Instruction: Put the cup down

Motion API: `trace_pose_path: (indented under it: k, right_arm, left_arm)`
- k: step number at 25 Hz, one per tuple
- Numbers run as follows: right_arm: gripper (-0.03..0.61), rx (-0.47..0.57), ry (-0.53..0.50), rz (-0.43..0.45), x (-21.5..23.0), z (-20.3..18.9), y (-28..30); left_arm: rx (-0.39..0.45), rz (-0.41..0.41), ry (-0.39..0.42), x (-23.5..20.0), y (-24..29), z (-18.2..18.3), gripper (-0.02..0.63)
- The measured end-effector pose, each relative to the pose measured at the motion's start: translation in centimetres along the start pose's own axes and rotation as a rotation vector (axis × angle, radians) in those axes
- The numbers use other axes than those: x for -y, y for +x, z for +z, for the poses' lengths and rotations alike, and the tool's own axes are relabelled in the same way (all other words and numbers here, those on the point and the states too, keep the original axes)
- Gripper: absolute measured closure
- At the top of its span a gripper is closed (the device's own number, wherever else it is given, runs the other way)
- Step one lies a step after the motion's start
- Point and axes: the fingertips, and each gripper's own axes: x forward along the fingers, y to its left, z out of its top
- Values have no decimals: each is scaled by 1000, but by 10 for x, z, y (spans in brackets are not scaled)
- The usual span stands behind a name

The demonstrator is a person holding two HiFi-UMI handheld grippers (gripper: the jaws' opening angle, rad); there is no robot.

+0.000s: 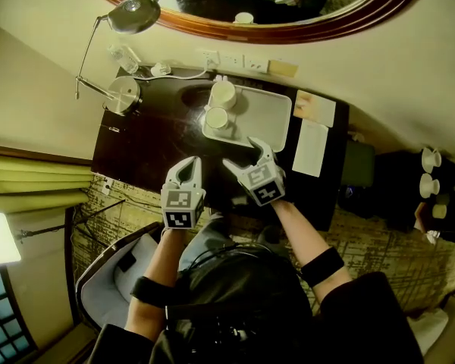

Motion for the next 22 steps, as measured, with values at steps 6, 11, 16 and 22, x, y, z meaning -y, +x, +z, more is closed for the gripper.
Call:
trace_pose_path:
  k: [6,11,16,22]
  right_arm:
    - [109,-43,34,-16,10,-1,62]
    - [80,-75,58,-74,32,-2,104]
    - [78,-104,67,-83,39,-7,134]
    - [80,-119,58,-103,47,-11,160]
  left_arm:
    - [-34,-14,8,-17,18,-9,612]
    - [-39,-16,-9,-32,31,-10,612]
    - [-31,-20,-28,-39,35,-12,612]
    - [-26,-21,-45,-47,35,-15,612]
